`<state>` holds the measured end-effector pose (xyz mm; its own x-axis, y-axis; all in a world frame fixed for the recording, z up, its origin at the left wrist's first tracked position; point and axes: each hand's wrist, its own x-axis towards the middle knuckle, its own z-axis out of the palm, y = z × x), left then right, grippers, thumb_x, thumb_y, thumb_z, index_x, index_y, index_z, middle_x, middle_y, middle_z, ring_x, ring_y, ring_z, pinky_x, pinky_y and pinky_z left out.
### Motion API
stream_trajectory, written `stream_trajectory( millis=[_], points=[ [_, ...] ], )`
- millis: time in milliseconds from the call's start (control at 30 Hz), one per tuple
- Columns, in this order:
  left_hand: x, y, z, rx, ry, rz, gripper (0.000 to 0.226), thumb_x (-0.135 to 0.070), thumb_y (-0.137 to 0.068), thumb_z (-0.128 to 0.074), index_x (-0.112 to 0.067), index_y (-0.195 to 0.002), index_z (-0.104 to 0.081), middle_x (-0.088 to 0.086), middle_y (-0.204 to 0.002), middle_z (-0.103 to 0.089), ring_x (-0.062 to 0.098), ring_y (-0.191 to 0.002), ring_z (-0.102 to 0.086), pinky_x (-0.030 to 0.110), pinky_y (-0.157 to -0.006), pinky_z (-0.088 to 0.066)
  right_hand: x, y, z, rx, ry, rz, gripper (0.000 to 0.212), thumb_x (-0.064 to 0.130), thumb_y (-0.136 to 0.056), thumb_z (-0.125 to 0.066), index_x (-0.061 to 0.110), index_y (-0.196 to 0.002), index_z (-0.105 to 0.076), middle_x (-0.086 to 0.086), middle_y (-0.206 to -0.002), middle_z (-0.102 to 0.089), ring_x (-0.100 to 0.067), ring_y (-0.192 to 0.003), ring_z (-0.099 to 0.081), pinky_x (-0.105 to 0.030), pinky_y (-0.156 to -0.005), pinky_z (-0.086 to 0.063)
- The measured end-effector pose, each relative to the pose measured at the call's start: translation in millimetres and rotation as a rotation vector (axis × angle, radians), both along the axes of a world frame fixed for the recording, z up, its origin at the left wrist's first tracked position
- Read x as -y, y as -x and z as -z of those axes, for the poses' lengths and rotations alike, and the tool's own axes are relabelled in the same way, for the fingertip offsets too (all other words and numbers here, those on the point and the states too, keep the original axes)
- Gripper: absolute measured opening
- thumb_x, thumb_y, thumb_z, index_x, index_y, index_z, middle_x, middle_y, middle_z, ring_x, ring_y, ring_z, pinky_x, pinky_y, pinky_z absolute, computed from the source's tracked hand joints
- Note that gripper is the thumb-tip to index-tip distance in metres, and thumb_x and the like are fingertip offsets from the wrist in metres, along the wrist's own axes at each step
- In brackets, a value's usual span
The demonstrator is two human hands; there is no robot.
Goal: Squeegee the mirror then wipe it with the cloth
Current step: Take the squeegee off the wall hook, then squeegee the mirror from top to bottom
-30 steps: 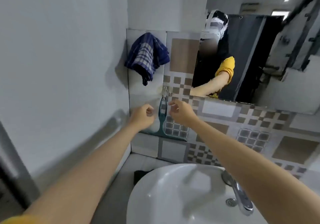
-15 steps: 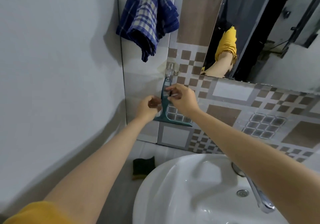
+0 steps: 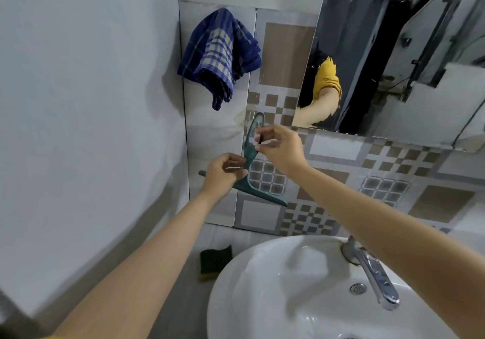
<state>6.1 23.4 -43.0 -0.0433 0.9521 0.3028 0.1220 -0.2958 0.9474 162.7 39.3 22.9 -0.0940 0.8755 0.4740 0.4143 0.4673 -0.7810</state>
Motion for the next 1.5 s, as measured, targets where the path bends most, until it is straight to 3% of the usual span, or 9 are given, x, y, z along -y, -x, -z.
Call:
stream_trajectory(
  millis=[167,300,433,600,733,1000,1167,1267,1500],
  points=[
    [17,-13,-25,0.0,-0.05,0.044,0.02,0.001,-0.072,-0.073,-0.014,-0.079,-0.063,-0.001,-0.084,-0.067,0.011,-0.08,-0.065,0.02,-0.071,-0.053,30,-22,-27,0.043,-0.109,0.001,0.026,0.006,-0.078,-0.077,0.017,-0.1,-0.067,-0.001,-0.083,-0.069,-0.017,-0.07,-0.069,-0.026,-0.066,-0.058],
    [26,-22,-54,-0.107,-0.124,0.136,0.022,0.005,-0.072,-0.071,-0.015,-0.075,-0.064,0.0,-0.082,-0.067,0.01,-0.075,-0.066,0.023,-0.075,-0.054,55,-58,-50,0.458,-0.499,0.131,0.027,0.024,-0.078,-0.078,0.011,-0.101,-0.068,0.006,-0.068,-0.06,-0.009,-0.056,-0.054,-0.022,-0.052,-0.045],
    [34,-37,-88,-0.281,-0.143,0.198,0.018,0.002,-0.071,-0.073,-0.013,-0.079,-0.068,0.002,-0.084,-0.07,0.016,-0.079,-0.068,0.027,-0.078,-0.054,70,-92,-76,0.722,-0.791,0.182,0.029,0.033,-0.073,-0.078,0.017,-0.096,-0.071,-0.005,-0.082,-0.056,-0.022,-0.078,-0.052,-0.03,-0.065,-0.04],
    [51,-76,-129,-0.413,-0.192,0.317,0.02,0.006,-0.069,-0.073,-0.013,-0.076,-0.069,0.003,-0.082,-0.071,0.012,-0.077,-0.068,0.022,-0.077,-0.054,82,-132,-99,0.953,-0.721,0.056,0.02,0.035,-0.077,-0.072,0.025,-0.093,-0.071,0.001,-0.097,-0.065,-0.024,-0.095,-0.059,-0.044,-0.087,-0.043],
    [58,-111,-157,-0.511,-0.212,0.336,0.027,0.007,-0.067,-0.074,-0.019,-0.072,-0.072,-0.002,-0.08,-0.072,0.013,-0.076,-0.069,0.026,-0.078,-0.056,93,-174,-119,0.971,-0.578,-0.068,0.02,0.033,-0.083,-0.067,0.022,-0.1,-0.068,-0.002,-0.092,-0.066,-0.02,-0.081,-0.061,-0.043,-0.07,-0.052],
    [73,-167,-222,-0.61,-0.279,0.358,0.022,0.016,-0.068,-0.069,-0.002,-0.082,-0.072,0.009,-0.086,-0.073,0.016,-0.079,-0.07,0.023,-0.073,-0.057,108,-237,-161,1.086,-0.811,-0.013,0.027,0.042,-0.084,-0.064,0.022,-0.103,-0.066,-0.004,-0.081,-0.06,-0.026,-0.066,-0.058,-0.036,-0.046,-0.049],
    [71,-177,-271,-0.667,-0.7,0.039,0.014,-0.003,-0.075,-0.071,-0.009,-0.088,-0.069,-0.001,-0.101,-0.069,0.003,-0.087,-0.065,0.009,-0.079,-0.049,101,-262,-220,1.14,-0.91,0.155,0.028,0.041,-0.085,-0.065,0.026,-0.108,-0.064,-0.005,-0.085,-0.061,-0.023,-0.06,-0.055,-0.022,-0.043,-0.037],
    [61,-163,-298,-0.653,-0.946,-0.262,0.016,-0.006,-0.078,-0.068,-0.005,-0.094,-0.065,0.01,-0.104,-0.065,0.017,-0.094,-0.06,0.018,-0.083,-0.043,97,-268,-268,1.117,-0.917,0.287,0.03,0.041,-0.081,-0.07,0.023,-0.105,-0.067,-0.004,-0.08,-0.058,-0.021,-0.055,-0.049,-0.015,-0.046,-0.024],
    [8,-112,-314,-0.793,-0.802,-0.497,0.052,-0.014,-0.076,-0.071,-0.004,-0.122,-0.05,0.014,-0.13,-0.05,0.03,-0.119,-0.048,0.032,-0.099,-0.038,101,-240,-369,1.075,-0.899,0.487,0.033,0.049,-0.079,-0.068,0.029,-0.104,-0.065,-0.001,-0.087,-0.055,-0.026,-0.073,-0.057,-0.03,-0.061,-0.04]
  ],
)
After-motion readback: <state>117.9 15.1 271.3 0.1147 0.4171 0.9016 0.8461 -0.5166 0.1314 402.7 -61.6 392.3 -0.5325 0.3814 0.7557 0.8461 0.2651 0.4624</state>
